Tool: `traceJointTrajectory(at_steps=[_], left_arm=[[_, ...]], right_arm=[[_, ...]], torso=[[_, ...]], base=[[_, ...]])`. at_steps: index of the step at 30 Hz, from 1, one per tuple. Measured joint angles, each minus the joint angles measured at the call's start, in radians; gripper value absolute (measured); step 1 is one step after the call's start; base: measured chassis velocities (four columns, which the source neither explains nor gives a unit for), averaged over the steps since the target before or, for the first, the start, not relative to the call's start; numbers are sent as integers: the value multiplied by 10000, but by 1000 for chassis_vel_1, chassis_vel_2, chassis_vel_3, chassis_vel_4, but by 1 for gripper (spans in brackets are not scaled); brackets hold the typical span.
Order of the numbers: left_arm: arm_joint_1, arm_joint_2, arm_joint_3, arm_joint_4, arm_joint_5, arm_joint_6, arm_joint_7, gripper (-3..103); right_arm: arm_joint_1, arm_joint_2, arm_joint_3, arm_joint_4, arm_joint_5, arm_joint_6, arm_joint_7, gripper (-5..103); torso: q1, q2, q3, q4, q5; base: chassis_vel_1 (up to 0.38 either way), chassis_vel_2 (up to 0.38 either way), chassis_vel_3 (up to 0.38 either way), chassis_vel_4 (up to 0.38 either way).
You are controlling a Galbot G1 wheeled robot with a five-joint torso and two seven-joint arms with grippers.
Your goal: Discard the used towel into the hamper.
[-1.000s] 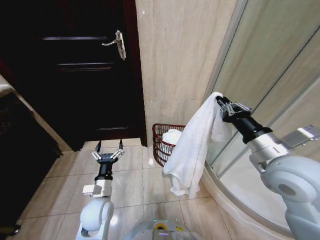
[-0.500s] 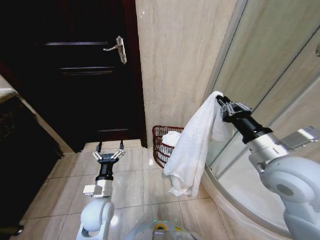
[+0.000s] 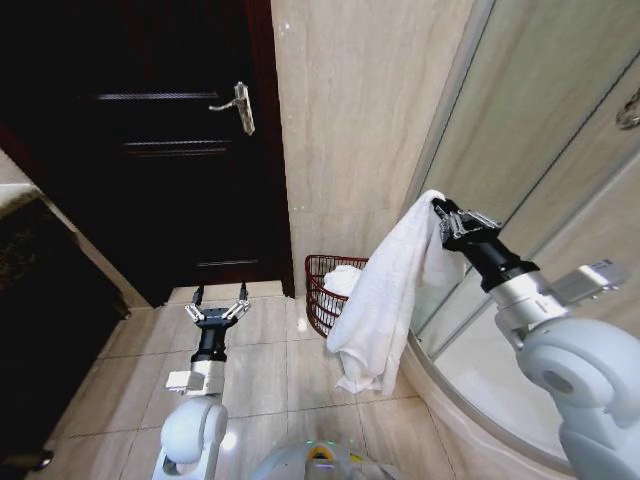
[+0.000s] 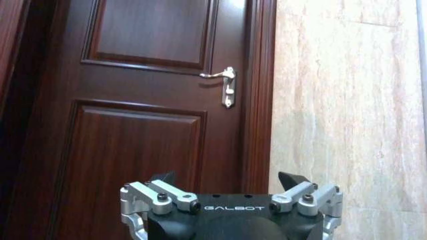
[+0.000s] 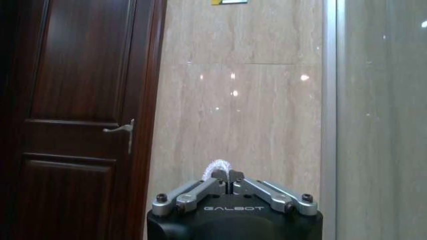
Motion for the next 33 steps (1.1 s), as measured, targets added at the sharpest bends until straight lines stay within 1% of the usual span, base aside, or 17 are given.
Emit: traceJointTrajectory(at_steps=[5,8,23,26,33], left_arm=[[14,-3,13,-43,10,0,21,100],[41,-8,24,-83,23,0,42,100],[97,-28,60,-87,72,-42,108,100],[127,-31,64,-82,79,-44,143,100],[102,-21,75,-72,102,-44,163,100]], right_arm=[[-86,29,0,-1,-59,0,-17,1],[-105,22,3,-1,-120,0,-64,1],[-151,-118,10,-1,-130,2,-68,1],[-131,-168,7,0,-103,3,-60,1],[-149,-215,20,-1,-72,3,-46,1]], torso=[[70,161,91,-1,0],[138,332,192,0,-1],[355,889,535,0,-1],[427,1075,647,0,0],[537,1345,805,0,0]], base=[[0,0,0,0],[0,0,0,0],[57,50,-43,-51],[40,53,-36,-41],[55,46,-48,-48]])
